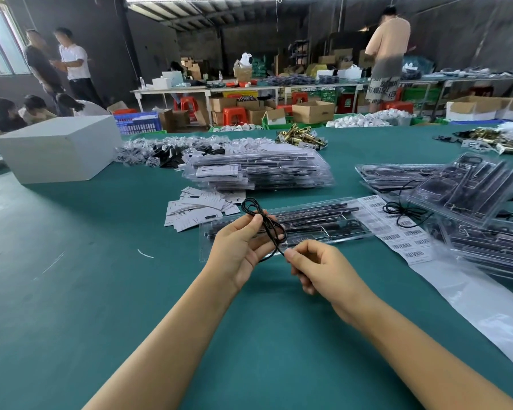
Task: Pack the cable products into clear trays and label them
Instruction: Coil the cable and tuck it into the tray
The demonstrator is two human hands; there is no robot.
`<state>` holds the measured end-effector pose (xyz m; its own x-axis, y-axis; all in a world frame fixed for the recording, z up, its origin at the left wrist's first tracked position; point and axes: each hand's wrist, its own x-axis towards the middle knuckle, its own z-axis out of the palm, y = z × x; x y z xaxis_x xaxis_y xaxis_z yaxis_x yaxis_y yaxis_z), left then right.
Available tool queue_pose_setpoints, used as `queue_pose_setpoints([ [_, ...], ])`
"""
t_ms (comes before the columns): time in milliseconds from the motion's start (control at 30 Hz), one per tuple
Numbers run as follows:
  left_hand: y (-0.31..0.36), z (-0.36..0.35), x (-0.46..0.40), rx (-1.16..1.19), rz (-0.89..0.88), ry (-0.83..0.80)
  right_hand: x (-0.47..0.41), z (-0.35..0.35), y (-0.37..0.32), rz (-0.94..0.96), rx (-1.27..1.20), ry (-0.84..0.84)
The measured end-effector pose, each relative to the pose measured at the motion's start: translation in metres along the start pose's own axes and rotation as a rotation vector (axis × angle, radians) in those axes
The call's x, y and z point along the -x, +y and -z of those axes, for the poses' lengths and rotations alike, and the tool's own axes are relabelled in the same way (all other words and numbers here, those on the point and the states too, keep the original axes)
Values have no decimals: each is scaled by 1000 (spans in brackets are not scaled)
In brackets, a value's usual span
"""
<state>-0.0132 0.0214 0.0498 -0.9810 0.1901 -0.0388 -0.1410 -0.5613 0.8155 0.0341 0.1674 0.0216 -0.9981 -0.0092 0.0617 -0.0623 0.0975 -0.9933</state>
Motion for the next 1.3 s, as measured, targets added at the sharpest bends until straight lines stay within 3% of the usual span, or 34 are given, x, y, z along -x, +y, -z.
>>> queue_pose_setpoints([
  [233, -5, 0, -1, 20, 38, 67, -4, 11, -3, -47, -193, 17],
  [400, -4, 2, -3, -11, 42, 29, -7, 19, -6, -19, -295, 84],
  [567, -5, -1, 0, -32, 79, -72, -6, 18, -5, 56, -202, 83],
  [833, -13, -2, 2, -386, -33, -146, -2, 11, -6, 322, 111, 161],
  [967, -13, -1, 4, -517, -42, -236, 0, 11, -6, 364, 183, 157],
  [1300, -7, -4, 7, -447, 45, -111, 1, 10, -4, 362, 232, 167],
])
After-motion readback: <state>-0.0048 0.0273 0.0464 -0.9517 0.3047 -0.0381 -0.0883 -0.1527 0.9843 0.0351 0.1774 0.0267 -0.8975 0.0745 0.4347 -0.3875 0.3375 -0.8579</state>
